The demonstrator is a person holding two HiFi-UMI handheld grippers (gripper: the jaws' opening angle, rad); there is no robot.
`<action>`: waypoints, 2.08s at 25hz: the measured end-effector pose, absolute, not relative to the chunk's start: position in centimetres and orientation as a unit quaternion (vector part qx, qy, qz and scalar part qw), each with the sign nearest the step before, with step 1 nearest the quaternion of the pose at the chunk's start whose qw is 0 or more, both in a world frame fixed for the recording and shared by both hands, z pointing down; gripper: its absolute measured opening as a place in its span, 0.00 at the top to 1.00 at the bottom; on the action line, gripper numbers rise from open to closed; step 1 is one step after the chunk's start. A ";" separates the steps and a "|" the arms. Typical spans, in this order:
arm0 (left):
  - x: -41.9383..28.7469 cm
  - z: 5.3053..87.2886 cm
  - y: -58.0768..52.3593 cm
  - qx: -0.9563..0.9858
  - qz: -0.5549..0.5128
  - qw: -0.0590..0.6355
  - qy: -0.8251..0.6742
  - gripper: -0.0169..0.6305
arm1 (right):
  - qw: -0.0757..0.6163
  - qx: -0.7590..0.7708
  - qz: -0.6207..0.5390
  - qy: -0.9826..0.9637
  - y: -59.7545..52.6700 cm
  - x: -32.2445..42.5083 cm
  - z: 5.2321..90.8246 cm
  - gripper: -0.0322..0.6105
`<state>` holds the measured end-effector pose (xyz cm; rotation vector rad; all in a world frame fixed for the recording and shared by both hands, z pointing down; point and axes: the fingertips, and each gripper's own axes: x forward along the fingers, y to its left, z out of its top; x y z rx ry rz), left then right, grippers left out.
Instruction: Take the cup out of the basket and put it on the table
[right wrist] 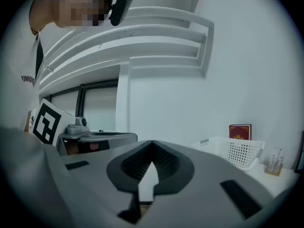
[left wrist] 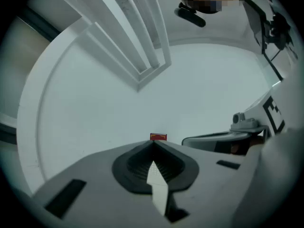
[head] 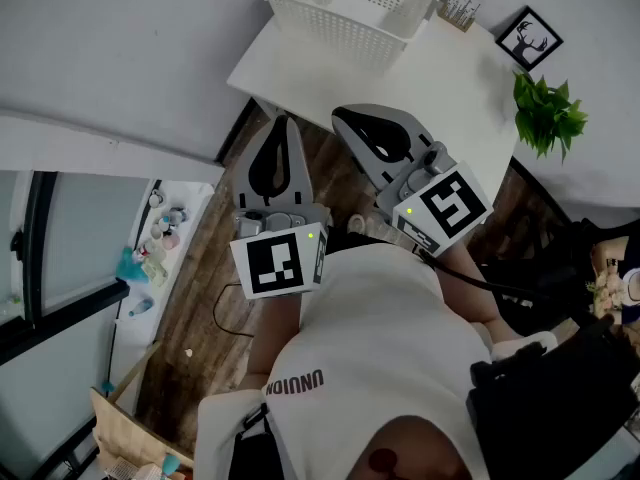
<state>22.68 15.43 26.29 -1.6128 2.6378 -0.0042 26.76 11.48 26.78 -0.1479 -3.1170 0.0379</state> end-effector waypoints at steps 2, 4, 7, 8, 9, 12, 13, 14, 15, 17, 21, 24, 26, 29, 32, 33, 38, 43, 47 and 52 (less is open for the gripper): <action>22.7 26.3 15.3 -0.521 -0.001 0.025 0.853 0.96 | 0.010 -0.047 0.013 -0.999 11.3 26.8 26.8 0.92; 22.6 26.4 15.3 -0.520 -0.001 0.025 0.854 0.96 | 0.010 -0.048 0.013 -0.999 11.3 26.7 26.8 0.92; 22.4 26.3 15.4 -0.520 0.001 0.025 0.854 0.96 | 0.010 -0.049 0.015 -0.999 11.4 26.5 26.8 0.92; 22.3 26.3 15.4 -0.520 0.001 0.025 0.854 0.96 | 0.010 -0.049 0.015 -0.999 11.5 26.4 26.8 0.92; 22.3 26.3 15.5 -0.520 0.001 0.024 0.854 0.96 | 0.009 -0.048 0.016 -0.999 11.5 26.3 26.8 0.92; 22.2 26.4 15.6 -0.519 0.001 0.023 0.854 0.96 | 0.005 -0.046 0.020 -0.999 11.6 26.2 26.8 0.92; 22.1 26.4 15.7 -0.519 0.001 0.023 0.855 0.96 | 0.004 -0.046 0.021 -0.999 11.6 26.2 26.8 0.92; 22.0 26.4 15.8 -0.519 0.001 0.023 0.855 0.96 | 0.003 -0.047 0.023 -0.999 11.6 26.1 26.8 0.92; 22.0 26.3 15.8 -0.519 0.002 0.023 0.855 0.96 | 0.001 -0.048 0.024 -0.999 11.7 26.1 26.7 0.92; 21.9 26.3 16.0 -0.519 0.004 0.023 0.854 0.96 | 0.000 -0.049 0.024 -0.998 11.9 25.9 26.7 0.92; 21.3 26.3 16.5 -0.516 0.003 0.025 0.856 0.96 | 0.001 -0.051 0.020 -0.999 12.4 25.3 26.7 0.92; 20.8 26.1 16.9 -0.510 0.007 0.025 0.860 0.96 | 0.000 -0.051 0.022 -0.998 12.5 24.8 26.7 0.92; 20.2 25.9 17.3 -0.504 0.012 0.023 0.863 0.96 | 0.000 -0.050 0.023 -0.998 12.6 24.3 26.7 0.92; 19.1 25.9 17.9 -0.501 0.005 0.029 0.865 0.96 | 0.000 -0.041 0.026 -0.999 12.4 23.4 26.8 0.92; 18.1 26.2 18.2 -0.498 0.007 0.027 0.867 0.96 | 0.000 -0.026 0.029 -0.999 11.9 22.6 27.0 0.92; 17.7 26.3 18.4 -0.497 0.008 0.026 0.867 0.96 | 0.000 -0.025 0.029 -0.999 11.9 22.2 27.0 0.92; 16.1 26.5 19.2 -0.490 0.010 0.027 0.871 0.96 | 0.000 -0.030 0.036 -0.999 12.5 20.4 27.2 0.92; 15.0 26.8 20.2 -0.483 0.020 0.014 0.875 0.96 | 0.005 -0.018 0.041 -0.999 13.0 19.1 27.7 0.92; 14.0 27.4 20.8 -0.480 0.024 0.012 0.877 0.96 | 0.008 -0.025 0.052 -0.998 13.5 18.0 28.2 0.92; 13.1 27.6 20.9 -0.470 0.022 0.015 0.882 0.96 | 0.011 -0.040 0.050 -0.998 13.8 16.6 28.6 0.92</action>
